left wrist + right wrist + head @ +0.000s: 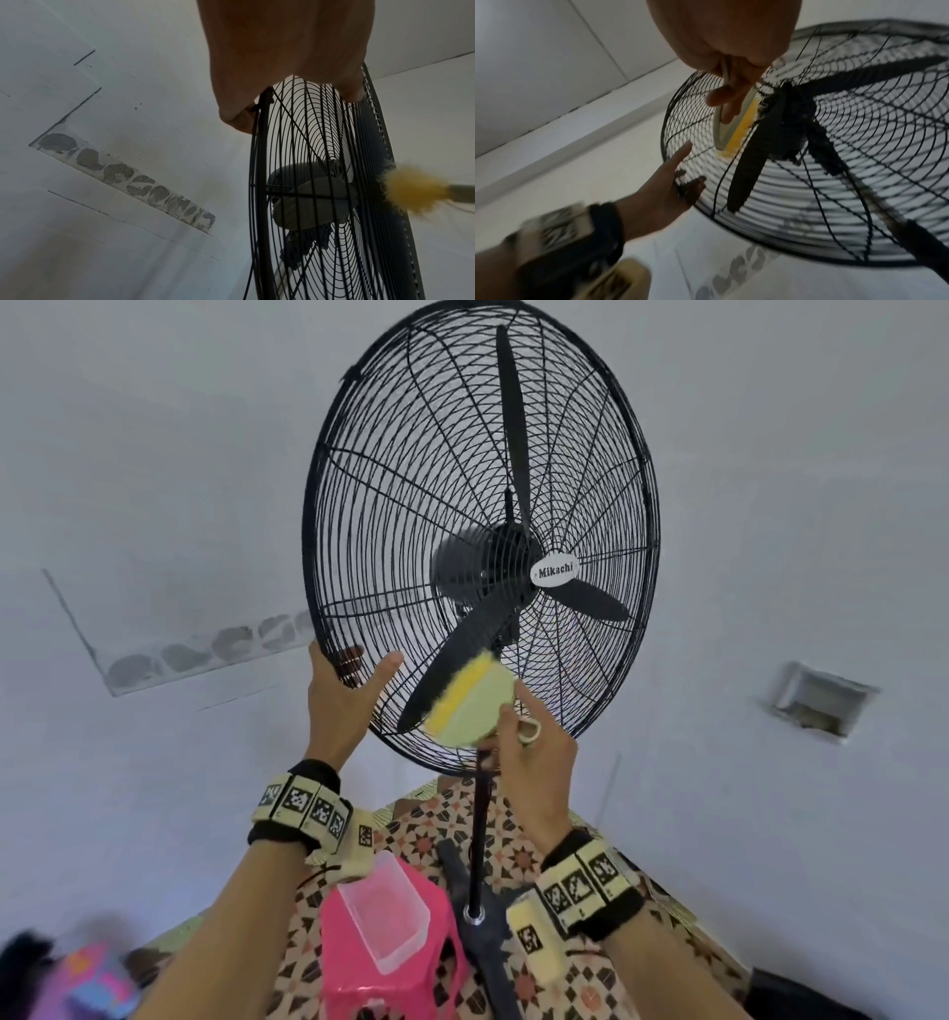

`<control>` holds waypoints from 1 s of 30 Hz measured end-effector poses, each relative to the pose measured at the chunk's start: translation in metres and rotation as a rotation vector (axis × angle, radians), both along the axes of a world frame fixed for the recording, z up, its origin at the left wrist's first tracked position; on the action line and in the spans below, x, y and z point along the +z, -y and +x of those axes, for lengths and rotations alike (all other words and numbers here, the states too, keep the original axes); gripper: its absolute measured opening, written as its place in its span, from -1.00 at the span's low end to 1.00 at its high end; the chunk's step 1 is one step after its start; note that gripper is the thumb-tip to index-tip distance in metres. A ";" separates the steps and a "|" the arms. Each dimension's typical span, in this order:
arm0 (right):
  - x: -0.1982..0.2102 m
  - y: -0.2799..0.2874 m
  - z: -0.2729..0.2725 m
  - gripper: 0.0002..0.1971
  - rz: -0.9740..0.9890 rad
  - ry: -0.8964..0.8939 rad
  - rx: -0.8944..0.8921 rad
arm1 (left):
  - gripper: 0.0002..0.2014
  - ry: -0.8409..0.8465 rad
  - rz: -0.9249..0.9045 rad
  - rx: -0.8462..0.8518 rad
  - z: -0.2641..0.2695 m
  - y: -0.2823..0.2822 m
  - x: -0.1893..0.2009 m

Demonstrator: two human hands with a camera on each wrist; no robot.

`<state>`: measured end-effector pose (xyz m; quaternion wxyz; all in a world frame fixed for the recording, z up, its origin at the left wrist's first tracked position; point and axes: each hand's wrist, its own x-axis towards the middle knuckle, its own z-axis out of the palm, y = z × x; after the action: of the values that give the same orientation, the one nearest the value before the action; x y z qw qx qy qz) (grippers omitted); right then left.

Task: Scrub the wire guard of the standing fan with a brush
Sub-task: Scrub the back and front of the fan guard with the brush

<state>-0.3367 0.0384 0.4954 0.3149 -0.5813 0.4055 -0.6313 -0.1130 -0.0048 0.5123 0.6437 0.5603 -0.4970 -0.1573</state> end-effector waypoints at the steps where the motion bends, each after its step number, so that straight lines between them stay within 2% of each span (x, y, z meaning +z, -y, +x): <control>1: 0.005 0.007 -0.002 -0.57 0.004 0.049 -0.052 | -0.11 0.001 -0.001 -0.005 0.000 0.001 0.000; 4: 0.007 0.013 0.007 -0.55 -0.015 0.029 -0.128 | -0.20 0.003 0.014 -0.012 0.003 0.003 -0.002; 8: -0.027 -0.021 0.026 -0.57 0.031 -0.123 0.057 | -0.26 -0.006 0.051 -0.026 0.013 0.004 -0.007; 10: -0.022 -0.035 0.023 -0.61 0.009 -0.123 0.069 | -0.23 0.000 0.069 -0.042 0.017 0.006 -0.007; 14: -0.002 -0.012 0.016 -0.58 -0.009 0.026 -0.118 | -0.21 0.003 0.094 -0.058 0.019 0.006 -0.003; 17: -0.012 -0.004 0.025 -0.54 0.002 -0.005 -0.158 | -0.22 0.018 0.080 -0.051 0.013 0.004 -0.002; 20: -0.035 -0.029 0.035 -0.55 0.013 -0.167 -0.023 | -0.23 0.009 0.091 -0.038 0.017 0.004 -0.005; 22: -0.038 -0.048 0.032 -0.56 0.003 -0.208 0.035 | -0.24 0.015 0.099 -0.036 0.017 0.005 -0.007; 27: -0.012 -0.027 0.019 -0.53 0.023 0.019 -0.128 | -0.20 0.008 0.087 -0.026 0.008 0.002 -0.002; 30: -0.014 -0.026 0.031 -0.52 0.012 0.010 -0.139 | -0.21 -0.001 0.069 -0.008 0.000 0.000 -0.001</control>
<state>-0.3053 0.0643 0.4816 0.2758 -0.5467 0.4468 -0.6522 -0.1130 -0.0046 0.5112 0.6235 0.5801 -0.4931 -0.1774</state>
